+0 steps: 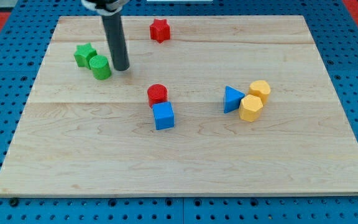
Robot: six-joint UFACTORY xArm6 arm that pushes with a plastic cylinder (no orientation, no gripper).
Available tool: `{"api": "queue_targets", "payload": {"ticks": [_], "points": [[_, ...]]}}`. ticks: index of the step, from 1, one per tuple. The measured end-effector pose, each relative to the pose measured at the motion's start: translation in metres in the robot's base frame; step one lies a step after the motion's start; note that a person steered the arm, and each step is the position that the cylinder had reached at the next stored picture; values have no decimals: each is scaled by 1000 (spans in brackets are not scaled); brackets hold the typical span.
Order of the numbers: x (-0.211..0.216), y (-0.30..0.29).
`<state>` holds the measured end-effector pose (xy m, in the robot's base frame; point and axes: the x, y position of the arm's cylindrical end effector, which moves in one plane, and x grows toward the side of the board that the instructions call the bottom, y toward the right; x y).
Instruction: Move the yellow heart below the red star
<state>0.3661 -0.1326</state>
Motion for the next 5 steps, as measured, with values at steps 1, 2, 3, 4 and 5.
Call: {"api": "queue_targets", "payload": {"ticks": [1, 2, 3, 4, 5], "points": [[-12, -58], [-42, -16], [-26, 112], [-10, 249], [10, 370]]}}
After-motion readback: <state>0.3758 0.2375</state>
